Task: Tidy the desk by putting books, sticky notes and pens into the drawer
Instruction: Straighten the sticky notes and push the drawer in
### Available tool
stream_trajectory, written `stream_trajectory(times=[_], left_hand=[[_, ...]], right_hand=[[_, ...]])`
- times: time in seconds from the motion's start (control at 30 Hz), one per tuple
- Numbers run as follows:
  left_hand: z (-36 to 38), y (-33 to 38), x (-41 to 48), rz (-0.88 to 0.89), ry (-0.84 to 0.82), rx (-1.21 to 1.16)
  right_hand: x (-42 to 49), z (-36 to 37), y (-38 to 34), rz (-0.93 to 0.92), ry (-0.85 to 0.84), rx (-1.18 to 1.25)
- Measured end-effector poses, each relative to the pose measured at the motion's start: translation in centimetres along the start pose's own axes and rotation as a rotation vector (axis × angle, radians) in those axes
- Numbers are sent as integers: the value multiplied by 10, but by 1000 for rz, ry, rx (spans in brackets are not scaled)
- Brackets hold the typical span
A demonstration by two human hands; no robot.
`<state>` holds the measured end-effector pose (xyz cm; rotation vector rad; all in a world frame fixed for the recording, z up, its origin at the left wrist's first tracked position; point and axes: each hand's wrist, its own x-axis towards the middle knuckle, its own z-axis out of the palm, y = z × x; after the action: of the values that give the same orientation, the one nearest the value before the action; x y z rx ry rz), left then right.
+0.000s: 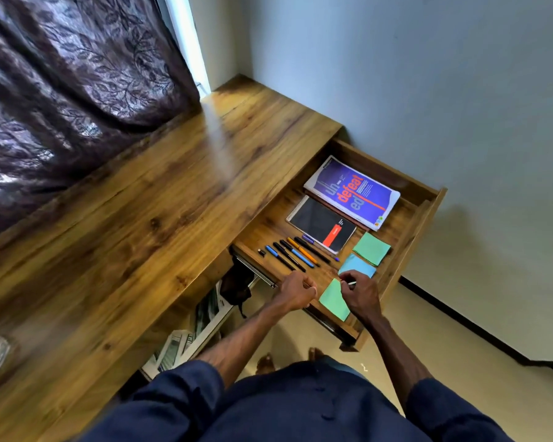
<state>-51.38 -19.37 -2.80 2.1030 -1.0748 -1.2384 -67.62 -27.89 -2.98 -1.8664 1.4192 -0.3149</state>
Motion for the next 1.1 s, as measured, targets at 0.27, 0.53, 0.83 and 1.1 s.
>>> stream_trajectory(times=[0.27, 0.53, 0.83, 1.1], left_hand=[[32, 41, 24, -44, -4, -32], [91, 136, 87, -77, -6, -250], [194, 224, 138, -639, -214, -996], [198, 244, 154, -721, -60, -1508]], right_hand=[[27, -30, 16, -45, -59, 32], [124, -110, 71, 53, -102, 204], [195, -195, 126, 552, -147, 554], [213, -207, 117, 654, -384, 768]])
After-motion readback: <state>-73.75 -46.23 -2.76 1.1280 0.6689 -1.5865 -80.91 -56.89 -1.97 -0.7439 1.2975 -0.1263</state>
